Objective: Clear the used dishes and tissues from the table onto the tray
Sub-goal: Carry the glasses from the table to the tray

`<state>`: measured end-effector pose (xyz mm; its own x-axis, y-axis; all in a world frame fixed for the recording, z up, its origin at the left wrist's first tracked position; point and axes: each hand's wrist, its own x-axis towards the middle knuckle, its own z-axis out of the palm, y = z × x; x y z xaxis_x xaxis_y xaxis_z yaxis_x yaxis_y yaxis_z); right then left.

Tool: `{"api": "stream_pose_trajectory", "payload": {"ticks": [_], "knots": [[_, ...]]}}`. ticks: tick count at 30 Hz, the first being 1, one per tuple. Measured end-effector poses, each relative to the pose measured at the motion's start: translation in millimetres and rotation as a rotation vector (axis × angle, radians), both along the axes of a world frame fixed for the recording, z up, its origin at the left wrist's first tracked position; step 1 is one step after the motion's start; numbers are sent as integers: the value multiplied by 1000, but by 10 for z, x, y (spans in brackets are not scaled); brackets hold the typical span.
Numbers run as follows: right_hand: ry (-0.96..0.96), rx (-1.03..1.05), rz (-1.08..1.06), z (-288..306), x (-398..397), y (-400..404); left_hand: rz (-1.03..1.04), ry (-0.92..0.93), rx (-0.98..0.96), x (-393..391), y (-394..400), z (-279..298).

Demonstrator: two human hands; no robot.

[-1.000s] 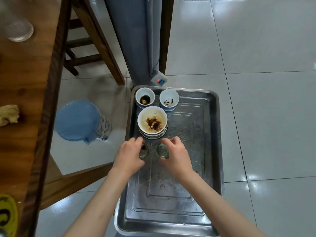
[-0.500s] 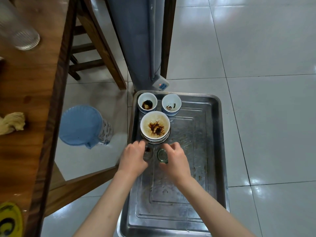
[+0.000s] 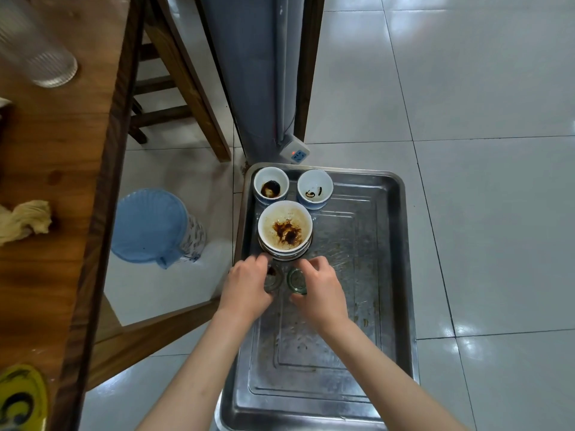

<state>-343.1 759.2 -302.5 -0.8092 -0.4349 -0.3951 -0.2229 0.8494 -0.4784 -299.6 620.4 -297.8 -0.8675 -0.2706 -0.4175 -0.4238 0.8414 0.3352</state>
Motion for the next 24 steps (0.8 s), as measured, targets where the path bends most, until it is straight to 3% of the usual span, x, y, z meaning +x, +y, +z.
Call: {"api": "stream_pose_trajectory", "payload": {"ticks": [14,24], "knots": [[18,58,-25,104,-3,79,25,14,34,69,-30,184],[115,-49,55,1130,-151,66,152,120,81,210,-189,1129]]}}
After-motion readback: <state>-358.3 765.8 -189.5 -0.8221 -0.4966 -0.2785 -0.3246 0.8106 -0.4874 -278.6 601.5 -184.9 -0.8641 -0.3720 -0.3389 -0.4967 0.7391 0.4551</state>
